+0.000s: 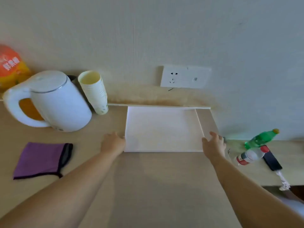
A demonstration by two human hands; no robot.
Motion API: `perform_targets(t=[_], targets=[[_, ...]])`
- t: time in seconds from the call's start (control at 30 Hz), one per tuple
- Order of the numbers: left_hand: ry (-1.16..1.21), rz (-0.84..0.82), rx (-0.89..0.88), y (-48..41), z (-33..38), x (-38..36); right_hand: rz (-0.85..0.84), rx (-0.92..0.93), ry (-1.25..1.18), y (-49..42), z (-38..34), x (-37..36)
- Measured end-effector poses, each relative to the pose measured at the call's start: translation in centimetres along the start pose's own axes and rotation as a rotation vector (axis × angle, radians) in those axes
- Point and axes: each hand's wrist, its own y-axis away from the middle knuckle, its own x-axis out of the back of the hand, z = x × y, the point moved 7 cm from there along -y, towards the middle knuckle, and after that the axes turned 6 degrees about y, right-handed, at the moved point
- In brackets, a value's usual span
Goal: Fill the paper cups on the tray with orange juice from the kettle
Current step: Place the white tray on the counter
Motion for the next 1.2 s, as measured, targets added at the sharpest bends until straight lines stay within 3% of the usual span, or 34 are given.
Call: perform_targets(t=[0.13, 0.33, 0.87, 1.2], targets=[[-0.013, 0.115, -0.074, -1.0, 0.5, -0.3, -0.012, -0.008, 0.066, -1.8, 0.4, -1.6], [0.032, 0.135, -0.187, -1.6, 1.4, -1.0, 0.036, 0.009, 0.009, -2.3, 0.4, -2.3], [0.117, 0.223, -0.169, 7.0, -9.7, 3.1, 0.012, 0.119, -0.046, 10.7, 2.9, -5.6], [0.109, 0.23, -0.096, 10.1, -13.2, 3.6, -0.088, 0.132, 0.0, 13.2, 2.2, -6.1]])
